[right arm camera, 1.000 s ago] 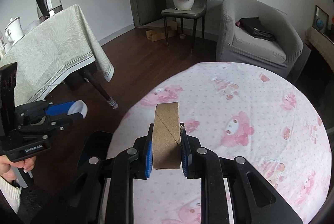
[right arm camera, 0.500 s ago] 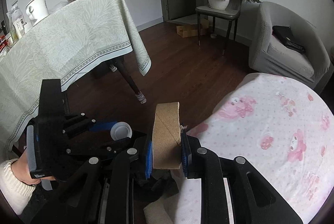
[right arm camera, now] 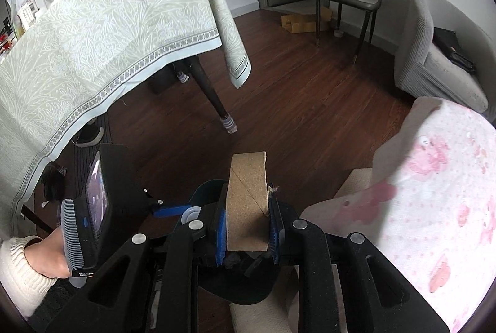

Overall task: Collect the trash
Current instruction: 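Carry the lid with the left tool over the bin while the right tool carries the tape roll, then open the left tool to drop the lid while the right tool releases the tape roll into the bin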

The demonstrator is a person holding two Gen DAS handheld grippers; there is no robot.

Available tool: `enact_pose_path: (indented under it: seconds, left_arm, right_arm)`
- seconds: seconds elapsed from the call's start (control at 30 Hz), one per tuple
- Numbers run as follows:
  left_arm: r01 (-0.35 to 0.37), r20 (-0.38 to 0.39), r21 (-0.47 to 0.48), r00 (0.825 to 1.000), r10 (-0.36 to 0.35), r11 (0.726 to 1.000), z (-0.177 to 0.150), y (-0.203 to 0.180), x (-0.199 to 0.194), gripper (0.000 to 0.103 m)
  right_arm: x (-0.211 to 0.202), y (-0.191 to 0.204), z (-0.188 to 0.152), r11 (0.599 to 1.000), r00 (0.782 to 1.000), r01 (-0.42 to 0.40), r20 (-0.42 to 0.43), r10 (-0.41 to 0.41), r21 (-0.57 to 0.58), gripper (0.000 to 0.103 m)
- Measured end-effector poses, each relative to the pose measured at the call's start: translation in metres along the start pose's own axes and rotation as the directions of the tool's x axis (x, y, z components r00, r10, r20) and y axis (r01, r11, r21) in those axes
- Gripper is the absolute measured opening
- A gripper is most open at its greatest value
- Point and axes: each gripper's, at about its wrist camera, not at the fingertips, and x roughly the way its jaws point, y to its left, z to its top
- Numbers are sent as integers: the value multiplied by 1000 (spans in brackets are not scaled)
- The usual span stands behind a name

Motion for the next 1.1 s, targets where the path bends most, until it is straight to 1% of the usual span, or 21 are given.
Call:
enact_pose_path:
  seconds: [0.03, 0.1, 0.17, 0.23, 0.3, 0.37, 0.43, 0.53, 0.63, 0.7, 0.8, 0.9, 1.0, 1.1]
  left_arm:
    - [-3, -3, 5, 1000, 3, 1000, -2, 1, 2, 55]
    - [-2, -12, 6, 1000, 2, 1000, -7, 5, 2, 56]
    - [4, -11, 2, 1000, -4, 1000, -8, 9, 1, 59]
    - [6, 2, -4, 1000, -6, 1000, -11, 14, -3, 65]
    - [11, 21, -15, 1000, -11, 1000, -11, 16, -10, 68]
    - [19, 45, -27, 999, -18, 999, -10, 21, -19, 69]
    - [22, 64, -41, 998, -19, 999, -9, 22, -27, 74]
    - [23, 97, -64, 995, -17, 998, -8, 30, -41, 76]
    - [-3, 137, -73, 990, 13, 997, -8, 36, -58, 77]
    - [-4, 161, -79, 987, 17, 997, -6, 38, -67, 76]
    - [-11, 201, -94, 979, 30, 996, -2, 40, -84, 69]
    - [-8, 240, -104, 970, 33, 995, 3, 39, -98, 66]
    - [-16, 272, -116, 961, 47, 993, 9, 40, -113, 60]
    - [-12, 300, -120, 953, 48, 993, 14, 37, -122, 60]
  right_arm:
    - [4, 2, 0, 1000, 1000, -2, -7, 2, -2, 22]
    - [9, 5, 0, 1000, 1000, -6, -19, 6, -4, 22]
    - [16, 8, -1, 1000, 999, -9, -32, 9, -5, 22]
    - [22, 11, -2, 1000, 999, -10, -47, 9, -9, 22]
    - [28, 14, -3, 1000, 998, -11, -65, 11, -12, 22]
    - [36, 18, -5, 1000, 997, -9, -81, 7, -18, 22]
    - [43, 20, -7, 1000, 995, -7, -96, 5, -21, 22]
    - [56, 24, -11, 1000, 992, -5, -126, 2, -20, 22]
    - [68, 27, -18, 1000, 988, 0, -158, -4, -24, 22]
    - [74, 28, -21, 1000, 984, 5, -178, -10, -28, 22]
    - [84, 30, -29, 999, 975, -3, -222, -5, -35, 22]
    - [89, 30, -37, 999, 968, 4, -250, -14, -43, 22]
    - [97, 29, -46, 999, 958, 11, -285, -26, -53, 22]
    - [104, 31, -55, 996, 951, 32, -304, -55, -81, 22]
